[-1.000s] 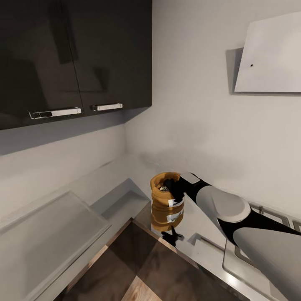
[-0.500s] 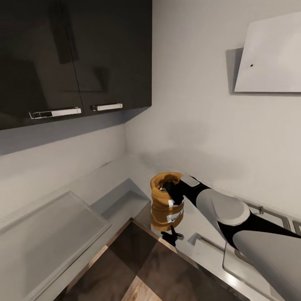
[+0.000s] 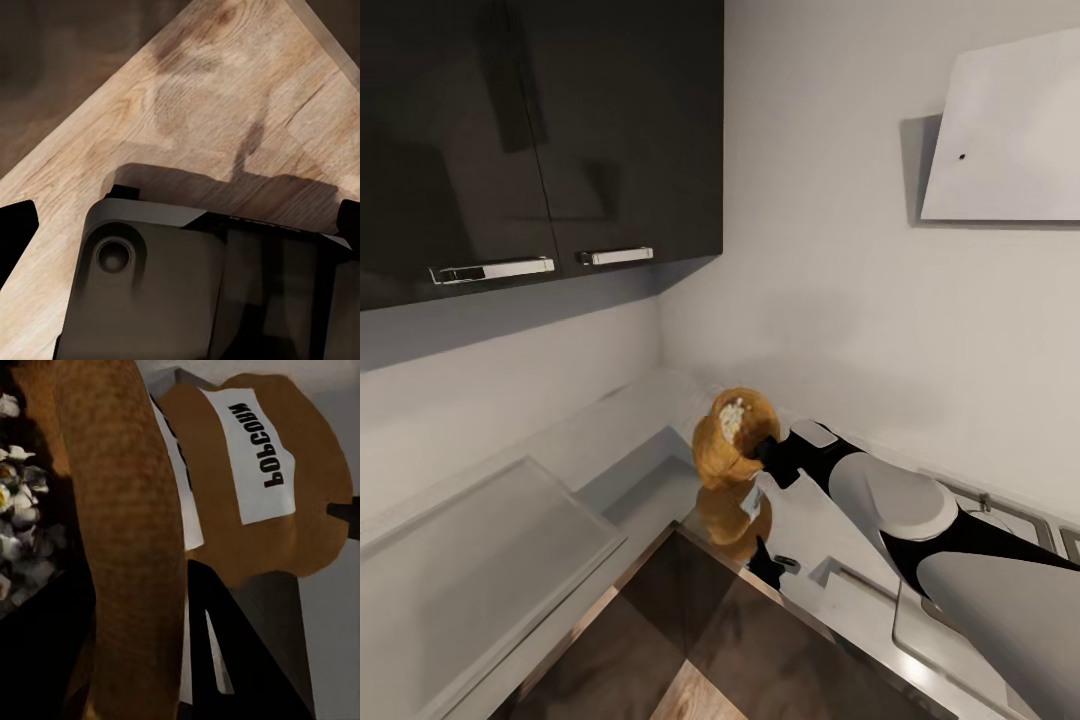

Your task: In the kitchen, take the popcorn bag from the countertop, put it into the microwave, and heat it until the popcorn is cooked so the cooked popcorn ends up inside the bag.

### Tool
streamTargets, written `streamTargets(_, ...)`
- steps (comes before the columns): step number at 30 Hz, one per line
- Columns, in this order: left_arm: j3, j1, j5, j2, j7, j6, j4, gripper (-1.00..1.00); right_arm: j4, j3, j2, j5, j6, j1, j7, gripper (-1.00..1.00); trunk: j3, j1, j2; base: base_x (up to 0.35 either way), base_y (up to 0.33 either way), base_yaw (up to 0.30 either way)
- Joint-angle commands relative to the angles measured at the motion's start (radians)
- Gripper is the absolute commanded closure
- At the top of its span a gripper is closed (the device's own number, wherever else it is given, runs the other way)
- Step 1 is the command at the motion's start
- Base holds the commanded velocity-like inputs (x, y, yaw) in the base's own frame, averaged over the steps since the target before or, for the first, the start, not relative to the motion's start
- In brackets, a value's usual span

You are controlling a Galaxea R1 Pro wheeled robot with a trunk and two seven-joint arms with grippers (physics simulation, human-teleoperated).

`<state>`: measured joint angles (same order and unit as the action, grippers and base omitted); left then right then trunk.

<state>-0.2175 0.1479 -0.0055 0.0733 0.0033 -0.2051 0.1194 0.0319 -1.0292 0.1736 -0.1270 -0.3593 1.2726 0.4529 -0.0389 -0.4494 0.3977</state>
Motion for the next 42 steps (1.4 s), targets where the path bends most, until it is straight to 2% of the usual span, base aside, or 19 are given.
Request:
streamTargets(1, -0.003, 0.001, -0.001, 0.0, 0.0, -0.003, -0.001, -1.0, 0.003, 0.006, 0.001, -0.011, -0.006, 0.001, 0.002, 1.0, -0.002, -0.001, 0.002, 0.0, 0.0, 0.0)
streamTargets(18, -0.003, 0.001, -0.001, 0.0, 0.0, -0.003, -0.001, -1.0, 0.003, 0.008, 0.001, -0.011, -0.007, 0.002, -0.01, 1.0, -0.002, -0.001, 0.002, 0.0, 0.0, 0.0)
streamTargets(26, -0.003, 0.001, -0.001, 0.0, 0.0, -0.003, -0.001, -1.0, 0.004, 0.007, 0.001, -0.011, -0.012, 0.024, 0.01, 1.0, -0.002, -0.001, 0.002, 0.0, 0.0, 0.0)
streamTargets(33, -0.003, 0.001, -0.001, 0.0, 0.001, -0.003, -0.001, -1.0, 0.013, 0.012, 0.001, -0.003, -0.015, 0.052, 0.135, 1.0, -0.002, -0.001, 0.002, 0.0, 0.0, 0.0)
streamTargets(36, -0.003, 0.001, -0.001, 0.0, 0.001, -0.003, -0.001, -1.0, 0.024, 0.021, 0.001, 0.003, -0.019, 0.086, 0.243, 1.0, -0.002, -0.001, 0.002, 0.0, 0.0, 0.0)
streamTargets(38, -0.003, 0.001, -0.001, 0.0, 0.001, -0.003, -0.001, -1.0, 0.03, 0.028, 0.001, 0.025, -0.02, 0.099, 0.282, 1.0, -0.002, -0.001, 0.002, 0.0, 0.0, 0.0)
streamTargets(42, -0.003, 0.001, -0.001, 0.0, 0.001, -0.003, -0.001, -1.0, 0.036, 0.033, 0.001, 0.095, -0.039, 0.143, 0.343, 1.0, -0.002, -0.001, 0.002, 0.0, 0.0, 0.0)
